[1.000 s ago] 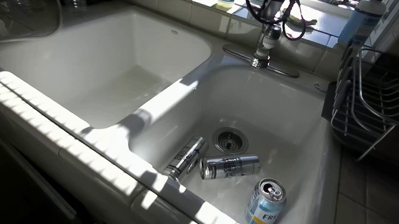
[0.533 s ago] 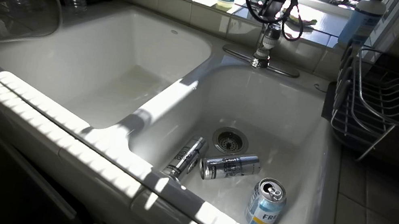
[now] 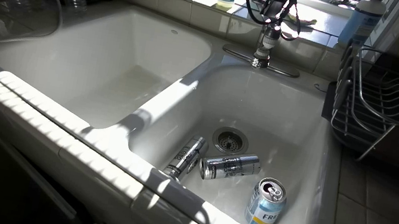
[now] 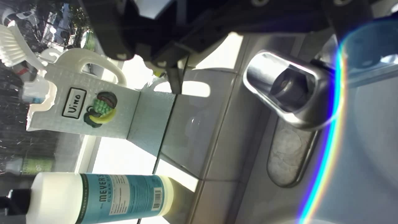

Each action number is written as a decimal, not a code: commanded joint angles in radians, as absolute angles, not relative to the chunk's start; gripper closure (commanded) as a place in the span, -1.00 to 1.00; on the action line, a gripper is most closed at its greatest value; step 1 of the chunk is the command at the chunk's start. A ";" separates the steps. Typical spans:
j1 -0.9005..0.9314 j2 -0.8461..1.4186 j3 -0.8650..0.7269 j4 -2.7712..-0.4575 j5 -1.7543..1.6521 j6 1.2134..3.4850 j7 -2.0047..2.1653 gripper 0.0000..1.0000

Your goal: Move the tap nozzle to the right then lift up the tap faucet

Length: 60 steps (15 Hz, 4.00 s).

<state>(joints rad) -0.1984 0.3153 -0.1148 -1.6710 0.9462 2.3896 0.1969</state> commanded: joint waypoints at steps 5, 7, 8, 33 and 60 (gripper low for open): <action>-0.199 0.360 -0.102 -1.571 0.967 2.392 0.191 -1.00; -0.199 0.363 -0.103 -1.566 0.961 2.392 0.194 -1.00; -0.199 0.364 -0.104 -1.564 0.959 2.392 0.195 -1.00; -0.200 0.344 -0.091 -1.502 1.035 2.423 0.286 -1.00; -0.164 0.239 -0.135 -1.354 0.235 1.957 0.341 -1.00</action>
